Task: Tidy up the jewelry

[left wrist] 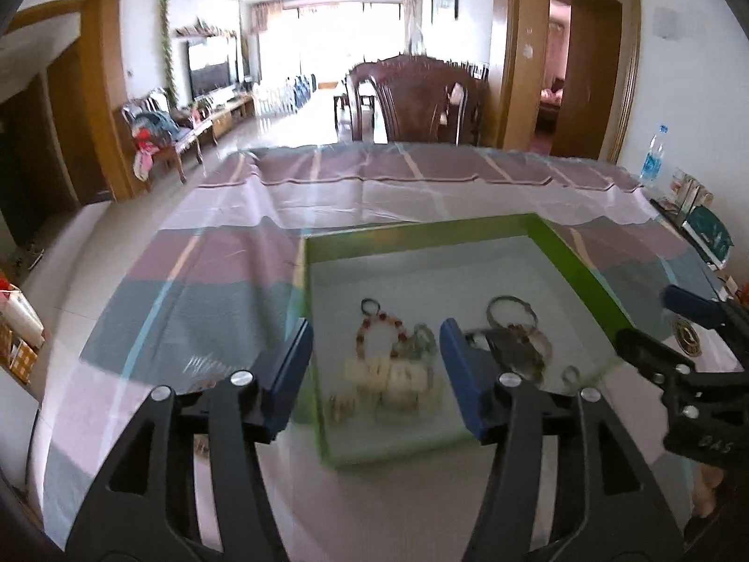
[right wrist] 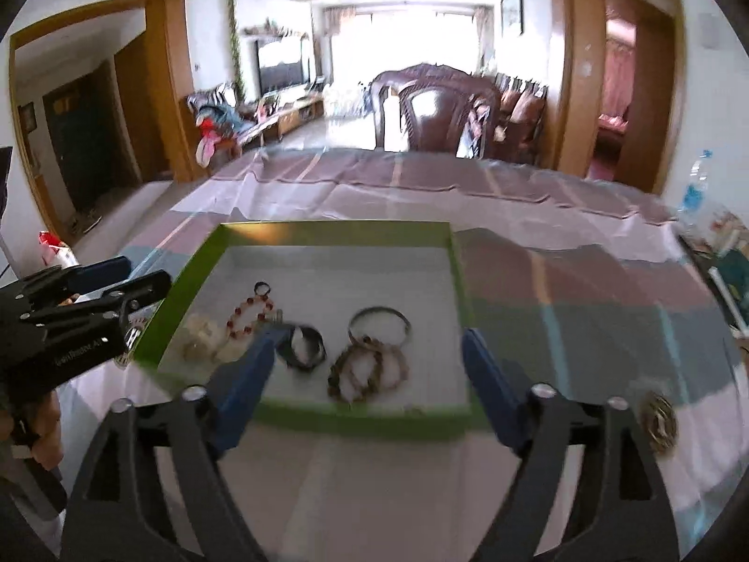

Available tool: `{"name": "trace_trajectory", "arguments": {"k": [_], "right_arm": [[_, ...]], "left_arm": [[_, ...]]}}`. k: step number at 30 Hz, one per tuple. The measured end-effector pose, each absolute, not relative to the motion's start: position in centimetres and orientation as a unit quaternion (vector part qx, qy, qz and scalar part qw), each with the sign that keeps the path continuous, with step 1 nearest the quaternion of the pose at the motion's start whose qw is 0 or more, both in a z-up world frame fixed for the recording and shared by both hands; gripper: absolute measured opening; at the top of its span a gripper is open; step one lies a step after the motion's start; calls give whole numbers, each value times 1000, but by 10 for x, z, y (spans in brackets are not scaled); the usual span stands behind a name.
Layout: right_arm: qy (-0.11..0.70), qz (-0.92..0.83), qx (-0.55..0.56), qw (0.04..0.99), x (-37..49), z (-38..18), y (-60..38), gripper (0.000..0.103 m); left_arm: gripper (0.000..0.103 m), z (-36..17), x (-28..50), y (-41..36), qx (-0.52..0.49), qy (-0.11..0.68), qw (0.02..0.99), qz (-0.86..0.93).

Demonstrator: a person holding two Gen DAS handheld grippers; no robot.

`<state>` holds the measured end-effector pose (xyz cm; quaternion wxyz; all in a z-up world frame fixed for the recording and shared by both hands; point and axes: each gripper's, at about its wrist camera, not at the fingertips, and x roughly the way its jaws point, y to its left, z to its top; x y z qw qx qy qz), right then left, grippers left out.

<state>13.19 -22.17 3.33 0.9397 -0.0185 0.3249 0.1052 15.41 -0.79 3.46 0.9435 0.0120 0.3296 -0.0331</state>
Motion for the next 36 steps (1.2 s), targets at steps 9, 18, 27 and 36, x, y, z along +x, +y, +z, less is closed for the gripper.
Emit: {"name": "trace_trajectory", "arguments": {"k": [9,18,27,36], "right_arm": [[247,50,11,968,18,24,-250,100],[235,55,-35,970,-9,14,-229,100],[214,48,-55,974,-18,23,-212,100],[212,36,-55,975,-21,25,-210,100]], "left_arm": [[78,25,39,-13,13,270,963,-22],[99,23,-2,-20,19,251,968,-10],[99,26,-13,-9,21,241,970,-9],[99,25,-16,-11,21,241,970,-14]]}}
